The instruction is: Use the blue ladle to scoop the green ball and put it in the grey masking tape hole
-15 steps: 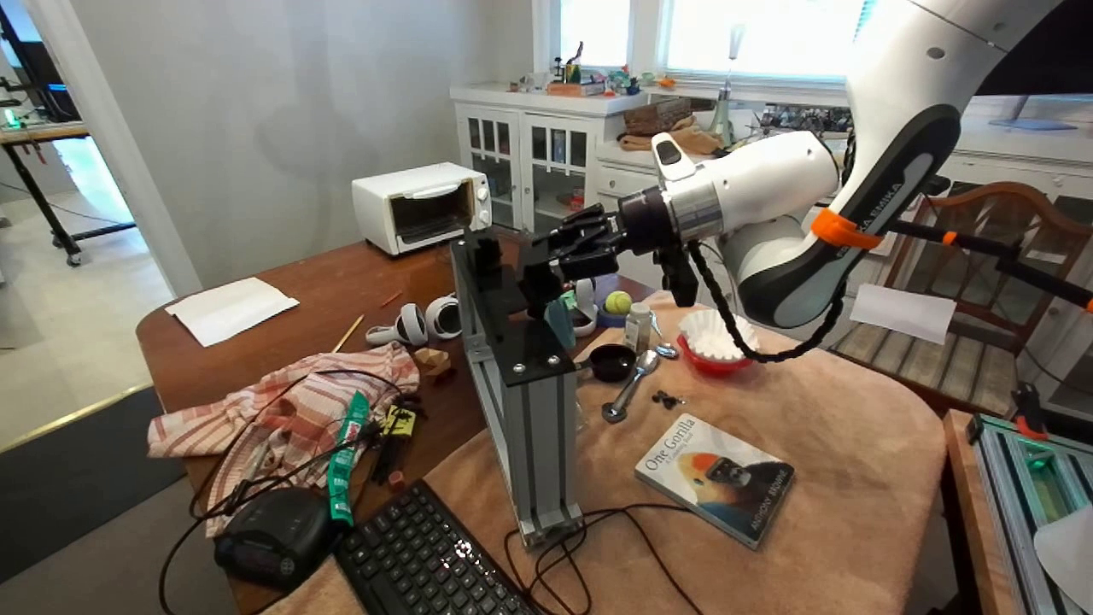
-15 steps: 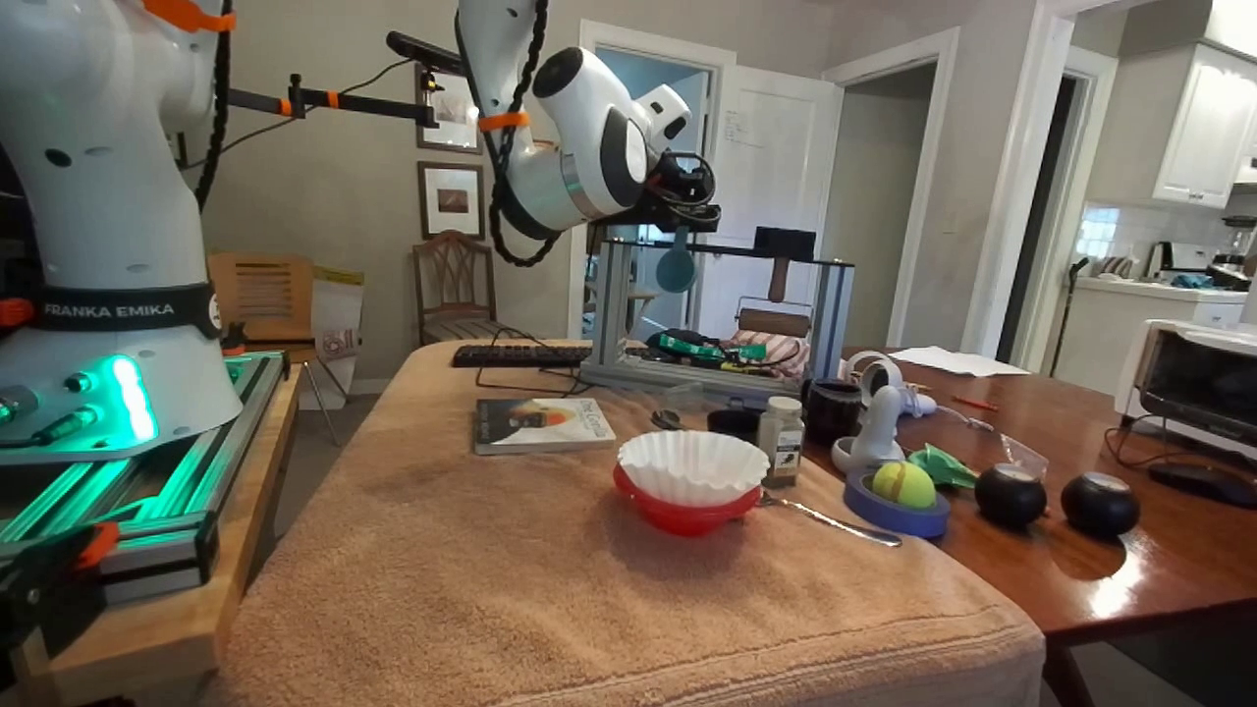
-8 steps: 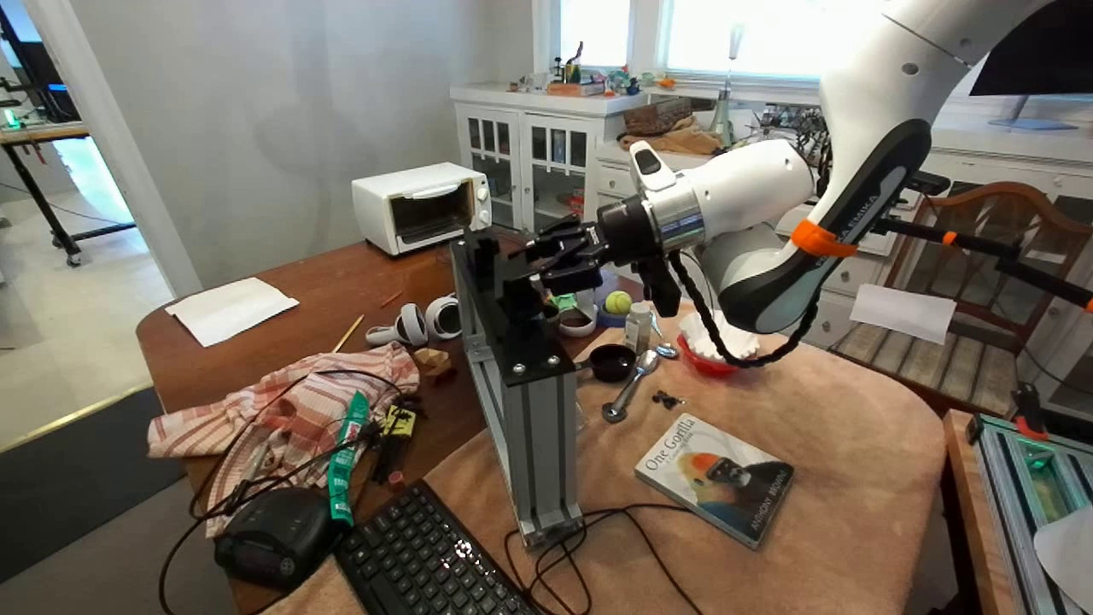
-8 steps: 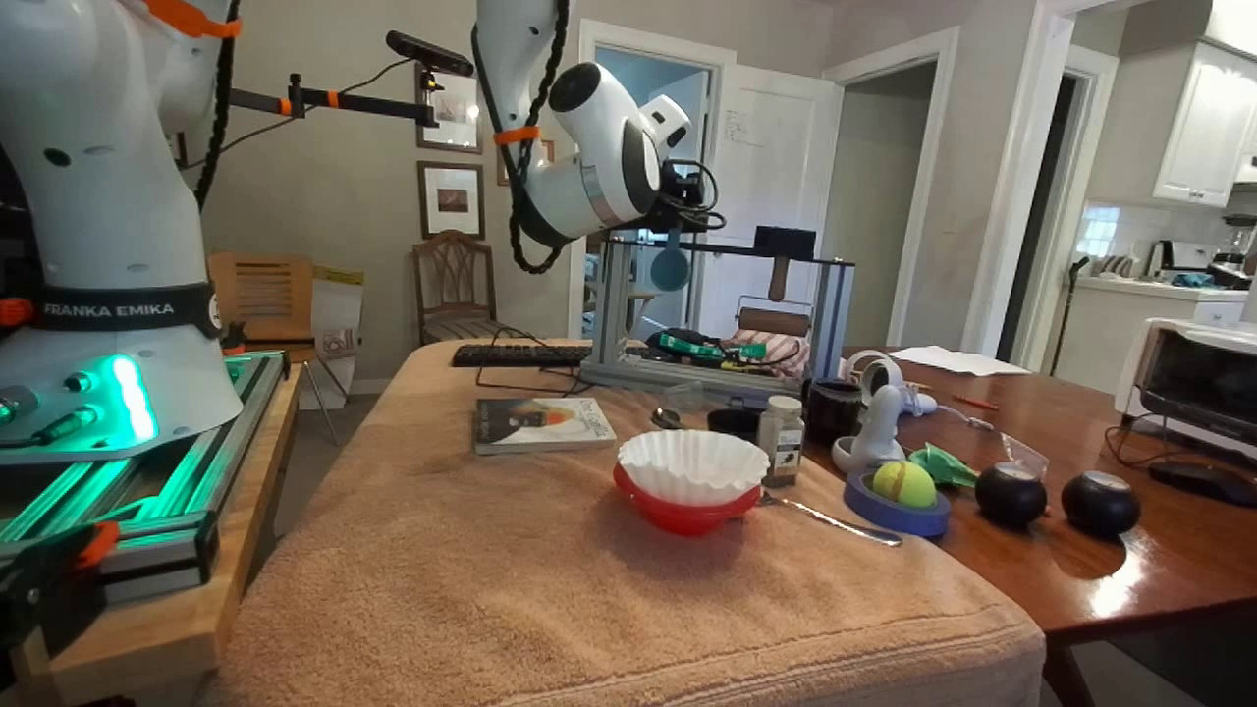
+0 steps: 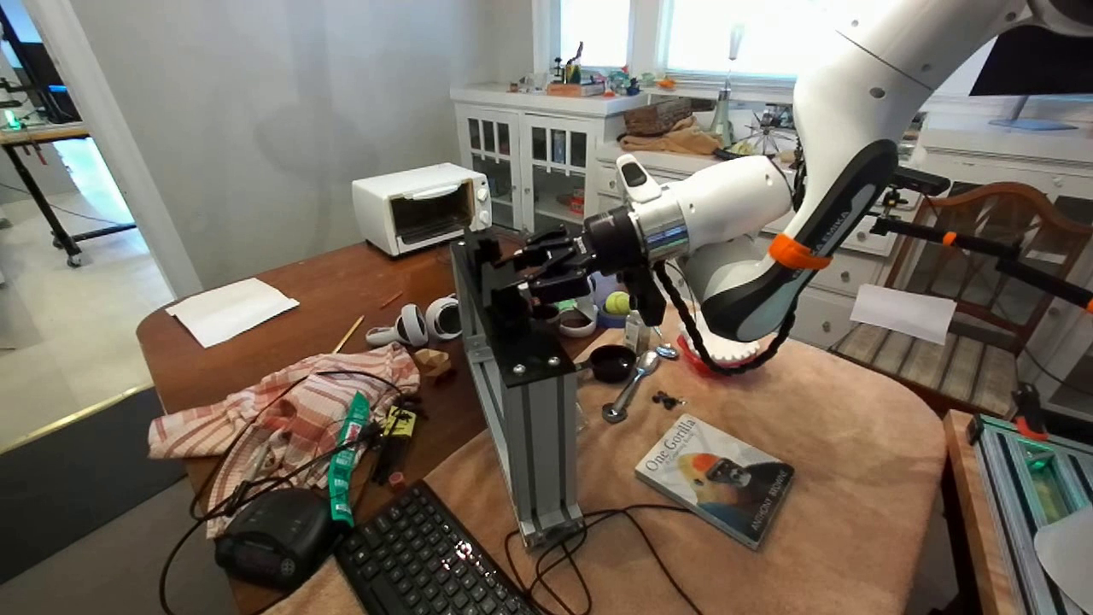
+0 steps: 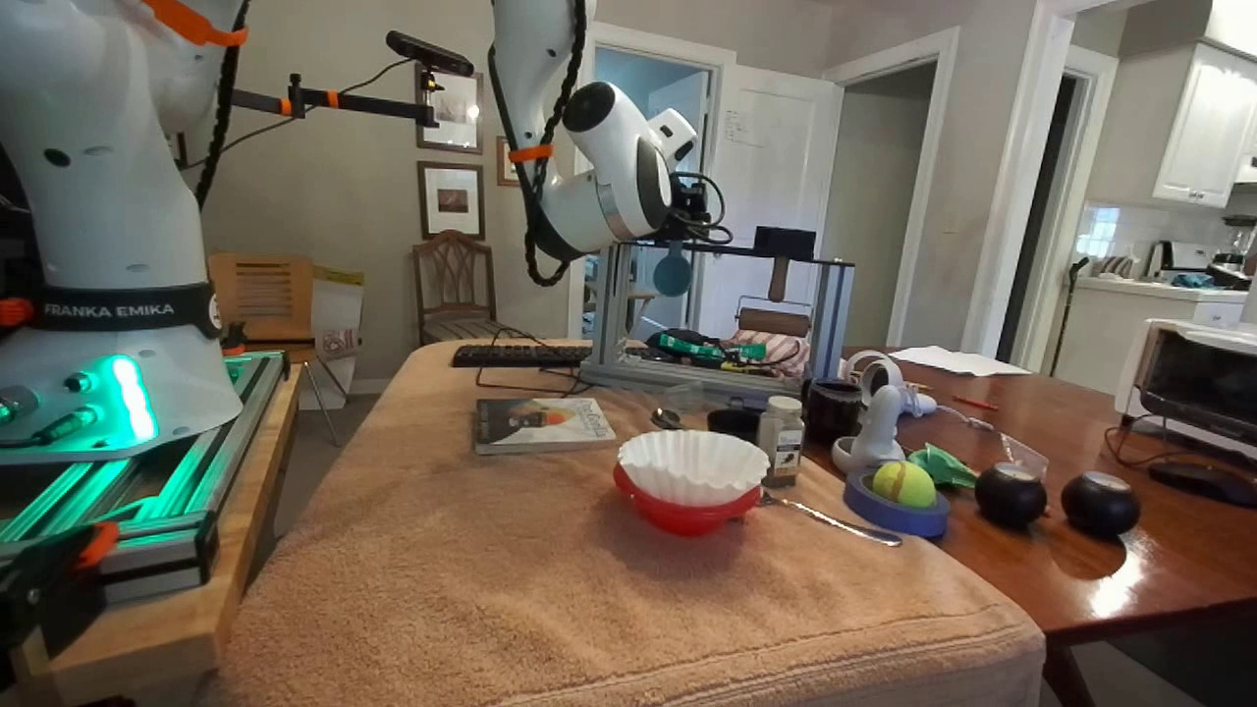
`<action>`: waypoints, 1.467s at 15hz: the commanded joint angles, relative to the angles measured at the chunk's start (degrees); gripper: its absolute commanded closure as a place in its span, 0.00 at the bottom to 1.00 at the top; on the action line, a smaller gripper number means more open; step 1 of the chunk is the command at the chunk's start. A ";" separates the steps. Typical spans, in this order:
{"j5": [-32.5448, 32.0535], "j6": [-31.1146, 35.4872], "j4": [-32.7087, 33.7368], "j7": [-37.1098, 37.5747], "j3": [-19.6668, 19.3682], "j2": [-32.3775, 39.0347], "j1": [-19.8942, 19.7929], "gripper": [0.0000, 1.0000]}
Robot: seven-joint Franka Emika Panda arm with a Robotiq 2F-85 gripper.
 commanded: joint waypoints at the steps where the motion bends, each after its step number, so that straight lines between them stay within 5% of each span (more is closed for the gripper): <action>1: -3.04 2.35 3.89 4.22 1.13 3.11 -1.53 0.15; 4: -4.95 1.52 5.04 7.33 1.24 3.31 -1.92 0.01; 12: -18.10 -2.52 3.40 20.79 -0.98 -3.37 -3.68 0.00; 18: -31.63 -15.72 -0.22 31.40 -6.65 -15.99 -2.57 0.00; 22: -29.49 -13.91 2.17 29.54 -6.04 -14.31 -3.42 0.00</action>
